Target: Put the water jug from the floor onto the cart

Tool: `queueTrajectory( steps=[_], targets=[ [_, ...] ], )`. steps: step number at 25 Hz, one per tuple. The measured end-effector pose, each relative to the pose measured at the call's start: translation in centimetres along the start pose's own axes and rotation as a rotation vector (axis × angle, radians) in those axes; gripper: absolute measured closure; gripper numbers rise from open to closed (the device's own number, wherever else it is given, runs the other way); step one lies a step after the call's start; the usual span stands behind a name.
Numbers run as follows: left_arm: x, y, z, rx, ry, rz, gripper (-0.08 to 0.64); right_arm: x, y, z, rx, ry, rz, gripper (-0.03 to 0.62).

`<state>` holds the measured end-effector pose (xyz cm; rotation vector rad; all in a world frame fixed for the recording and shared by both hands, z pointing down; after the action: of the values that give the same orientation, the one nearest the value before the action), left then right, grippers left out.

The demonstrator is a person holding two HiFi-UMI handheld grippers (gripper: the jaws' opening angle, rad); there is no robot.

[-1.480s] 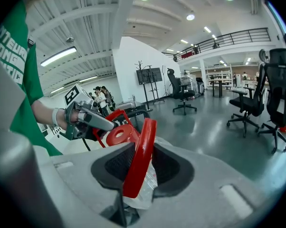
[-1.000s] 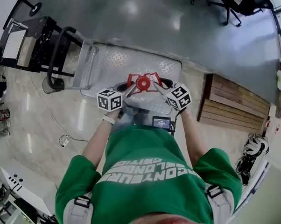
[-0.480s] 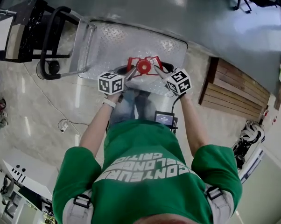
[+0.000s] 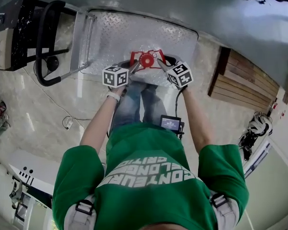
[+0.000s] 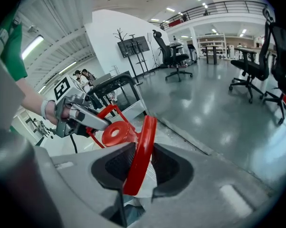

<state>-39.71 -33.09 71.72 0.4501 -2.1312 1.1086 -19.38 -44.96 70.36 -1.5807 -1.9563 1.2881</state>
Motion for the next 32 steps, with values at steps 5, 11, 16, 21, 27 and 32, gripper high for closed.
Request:
queueTrajectory(
  steps=[5, 11, 16, 21, 27, 32],
  targets=[
    [3.2, -1.5, 0.0, 0.068, 0.012, 0.007, 0.505, -0.5, -3.1, -0.5, 0.046, -0.042, -0.02, 0.495],
    [6.5, -2.9, 0.4, 0.136, 0.025, 0.027, 0.506, -1.0, -6.3, -0.7, 0.081, -0.1, -0.049, 0.497],
    [8.7, -3.5, 0.6, 0.174, 0.034, 0.034, 0.509, -1.3, -8.2, -0.7, 0.101, -0.129, -0.072, 0.503],
    [8.7, -3.3, 0.7, 0.179, 0.036, 0.014, 0.511, -1.9, -8.0, -1.3, 0.121, -0.155, -0.081, 0.505],
    [8.6, -3.2, -0.3, 0.221, 0.016, 0.029, 0.509, -1.7, -8.2, -2.5, 0.164, -0.176, -0.096, 0.506],
    [8.3, -3.4, -0.7, 0.271, -0.019, 0.046, 0.495, -1.7, -8.7, -3.0, 0.219, -0.171, -0.114, 0.502]
  ],
)
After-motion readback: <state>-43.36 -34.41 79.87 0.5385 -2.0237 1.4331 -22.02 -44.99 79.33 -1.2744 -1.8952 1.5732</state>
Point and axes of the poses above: the fingertips, and each gripper's own axes: y backward along the fingers, x to its left, z out of its top, the point moved 10 cm from there along y, backward along the fingers, and after that the axes turned 4 degrees about x, right-handed, at the moved point
